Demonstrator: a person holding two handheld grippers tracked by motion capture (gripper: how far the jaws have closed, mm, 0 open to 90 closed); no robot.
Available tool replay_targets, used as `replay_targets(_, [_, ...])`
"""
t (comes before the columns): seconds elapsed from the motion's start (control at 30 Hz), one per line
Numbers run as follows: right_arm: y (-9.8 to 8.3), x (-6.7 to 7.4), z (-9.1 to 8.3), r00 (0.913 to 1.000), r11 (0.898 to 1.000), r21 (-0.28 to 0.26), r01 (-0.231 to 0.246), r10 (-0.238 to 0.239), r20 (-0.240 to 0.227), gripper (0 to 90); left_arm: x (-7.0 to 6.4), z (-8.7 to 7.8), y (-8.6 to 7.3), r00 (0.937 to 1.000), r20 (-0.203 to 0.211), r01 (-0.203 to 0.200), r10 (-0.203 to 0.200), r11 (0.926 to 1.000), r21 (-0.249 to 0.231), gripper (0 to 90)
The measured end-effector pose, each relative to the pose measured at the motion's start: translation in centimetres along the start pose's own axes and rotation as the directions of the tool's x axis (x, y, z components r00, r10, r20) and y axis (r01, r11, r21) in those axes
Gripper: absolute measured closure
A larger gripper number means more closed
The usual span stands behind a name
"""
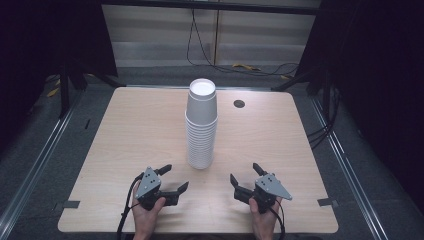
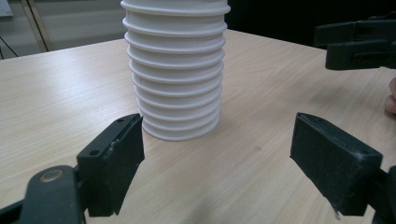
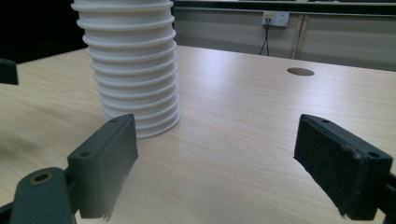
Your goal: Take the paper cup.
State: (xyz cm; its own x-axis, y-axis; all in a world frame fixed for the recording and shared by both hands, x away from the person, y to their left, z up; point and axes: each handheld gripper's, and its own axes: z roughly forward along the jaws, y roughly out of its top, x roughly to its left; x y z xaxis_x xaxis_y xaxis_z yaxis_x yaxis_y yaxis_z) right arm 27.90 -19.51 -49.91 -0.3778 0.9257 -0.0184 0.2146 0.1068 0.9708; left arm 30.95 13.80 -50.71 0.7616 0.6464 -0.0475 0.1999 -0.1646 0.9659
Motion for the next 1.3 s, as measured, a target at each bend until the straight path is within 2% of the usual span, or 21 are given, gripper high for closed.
replay_targets(0.07, [0.1, 0.1, 0.2, 0.9998, 1.000, 0.019, 0.022, -0.021, -0.006, 13.1, 0.0, 0.0, 0.0, 1.0000, -0.001, 0.004, -0.004, 1.0000, 0.002, 17.2])
replay_targets(0.2, [0.1, 0.2, 0.4, 0.9997, 0.999, 0.035, 0.025, -0.025, -0.002, 13.1, 0.1, 0.0, 0.0, 0.9999, -0.002, 0.016, -0.016, 0.9999, 0.002, 17.2])
replay_targets(0.33, [0.1, 0.2, 0.3, 0.9994, 0.999, 0.032, 0.010, -0.011, 0.034, 12.9, 0.0, 0.0, 0.0, 0.9997, 0.000, 0.023, -0.023, 0.9997, -0.004, 17.2])
replay_targets(0.5, [0.2, 0.6, 0.6, 0.9968, 0.997, 0.062, 0.036, -0.040, 0.069, 13.0, -0.1, 0.0, 0.0, 1.0000, -0.006, 0.006, -0.006, 1.0000, 0.002, 17.2])
replay_targets(0.57, [0.2, 0.6, 0.4, 0.9992, 0.999, 0.034, 0.036, -0.037, 0.019, 13.3, 0.0, 0.0, 0.0, 0.9997, -0.007, 0.023, -0.023, 0.9997, 0.001, 17.2])
replay_targets(0.67, [0.2, 0.6, 0.4, 0.9993, 0.999, 0.035, 0.031, -0.032, 0.020, 13.1, 0.0, 0.0, 0.0, 0.9998, -0.010, 0.019, -0.019, 0.9998, 0.002, 17.2])
replay_targets(0.7, [0.2, 0.7, 0.5, 0.9997, 0.999, 0.031, 0.026, -0.026, 0.001, 13.1, -0.1, 0.0, 0.0, 0.9997, -0.010, 0.021, -0.021, 0.9998, 0.001, 17.2])
replay_targets(0.77, [0.4, 0.8, 0.7, 0.9995, 0.998, 0.047, 0.030, -0.030, -0.008, 13.2, -0.1, 0.0, 0.0, 0.9998, -0.015, 0.016, -0.016, 0.9999, 0.004, 17.2])
replay_targets(0.8, [0.5, 0.8, 0.8, 0.9995, 0.999, 0.047, 0.025, -0.024, -0.018, 13.3, -0.1, 0.0, 0.0, 0.9999, -0.013, 0.003, -0.003, 1.0000, 0.004, 17.2])
replay_targets(0.93, [1.3, 0.7, 1.2, 0.9987, 0.999, 0.044, 0.015, -0.013, -0.048, 13.7, -0.1, 0.0, 0.0, 0.9997, -0.019, 0.014, -0.014, 0.9999, 0.006, 17.2])
replay_targets(1.1, [2.4, 0.1, 1.4, 0.9966, 1.000, 0.020, -0.010, 0.011, -0.082, 15.2, -0.1, 0.0, 0.0, 0.9998, -0.016, 0.013, -0.013, 0.9999, 0.005, 17.3])
replay_targets(1.2, [3.1, 0.1, 1.5, 0.9949, 1.000, -0.005, -0.007, 0.007, -0.101, 14.0, 0.0, 0.0, 0.0, 0.9998, -0.017, 0.011, -0.010, 0.9999, 0.010, 17.2])
replay_targets(1.27, [3.6, 0.1, 1.5, 0.9945, 1.000, -0.013, -0.013, 0.011, -0.104, 13.4, 0.1, 0.0, 0.0, 0.9992, -0.018, 0.036, -0.036, 0.9992, 0.013, 17.2])
replay_targets(1.3, [3.8, 0.1, 1.6, 0.9933, 1.000, -0.017, -0.011, 0.009, -0.115, 13.4, 0.1, 0.0, 0.0, 0.9992, -0.019, 0.036, -0.036, 0.9993, 0.012, 17.2])
